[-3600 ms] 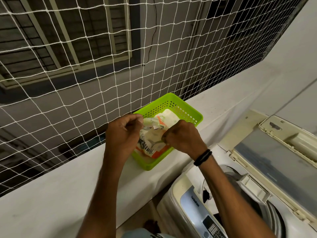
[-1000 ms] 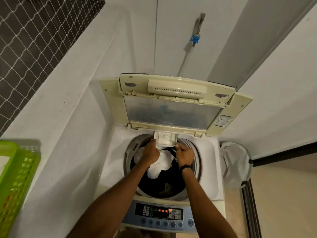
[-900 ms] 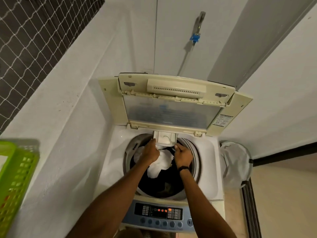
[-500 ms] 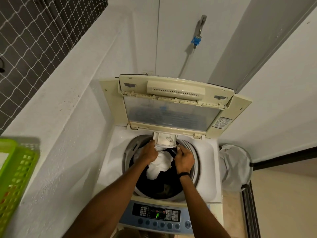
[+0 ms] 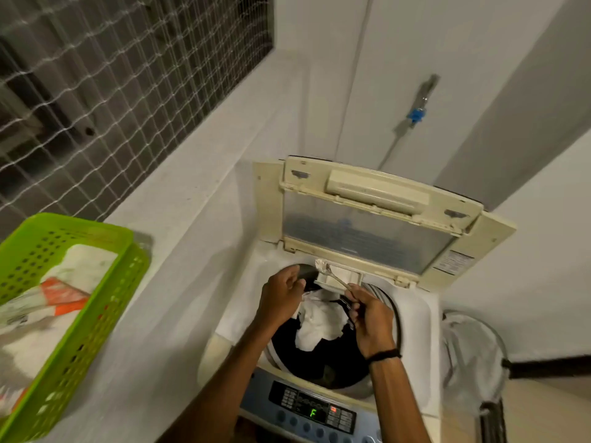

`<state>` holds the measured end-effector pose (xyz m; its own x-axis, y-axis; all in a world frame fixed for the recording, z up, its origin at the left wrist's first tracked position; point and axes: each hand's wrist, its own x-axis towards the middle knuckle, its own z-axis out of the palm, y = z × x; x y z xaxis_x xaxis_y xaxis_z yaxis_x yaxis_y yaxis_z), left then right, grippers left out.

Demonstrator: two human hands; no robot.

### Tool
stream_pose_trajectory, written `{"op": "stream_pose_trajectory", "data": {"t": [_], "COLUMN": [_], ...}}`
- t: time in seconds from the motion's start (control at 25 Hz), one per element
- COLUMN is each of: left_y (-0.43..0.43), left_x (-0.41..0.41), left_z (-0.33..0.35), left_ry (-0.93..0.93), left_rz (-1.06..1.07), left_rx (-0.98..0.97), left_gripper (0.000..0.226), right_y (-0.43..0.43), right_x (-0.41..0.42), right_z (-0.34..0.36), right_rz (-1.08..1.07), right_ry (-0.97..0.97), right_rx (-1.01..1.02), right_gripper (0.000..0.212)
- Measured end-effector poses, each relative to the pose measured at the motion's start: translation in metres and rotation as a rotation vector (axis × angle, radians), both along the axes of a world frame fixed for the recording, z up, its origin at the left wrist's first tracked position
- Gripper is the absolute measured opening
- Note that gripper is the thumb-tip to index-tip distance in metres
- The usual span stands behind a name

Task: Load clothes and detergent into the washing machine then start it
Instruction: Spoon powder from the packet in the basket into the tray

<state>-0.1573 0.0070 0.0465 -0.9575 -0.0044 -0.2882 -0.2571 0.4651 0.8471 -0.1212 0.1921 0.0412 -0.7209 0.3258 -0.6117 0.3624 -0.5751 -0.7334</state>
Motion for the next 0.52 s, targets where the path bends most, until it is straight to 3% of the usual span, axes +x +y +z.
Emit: {"op": "stream_pose_trajectory", "data": {"t": [0.24, 0.4, 0.52], "left_y": [-0.093, -0.163, -0.215], "left_x": [0.066, 0.117, 0.149], "left_z": [0.122, 0.195, 0.215], "left_ry": [0.301, 0.556, 0.602], "left_rz": [0.233, 0.433, 0.648], "left_rx": [0.137, 0.012, -0.049], "left_gripper": [0.035, 0.021, 0.018], "right_y": [-0.08, -0.148, -0.2], "right_x": [0.0, 0.009, 0.018], "right_z": [0.079, 0.134, 0.164], "right_rz": [0.4, 0.71, 0.828], "right_ry": [0.197, 0.303, 0.43], "right_rx": [-0.095, -0.09, 0.021], "right_gripper": [0.02, 0.022, 0.022]}}
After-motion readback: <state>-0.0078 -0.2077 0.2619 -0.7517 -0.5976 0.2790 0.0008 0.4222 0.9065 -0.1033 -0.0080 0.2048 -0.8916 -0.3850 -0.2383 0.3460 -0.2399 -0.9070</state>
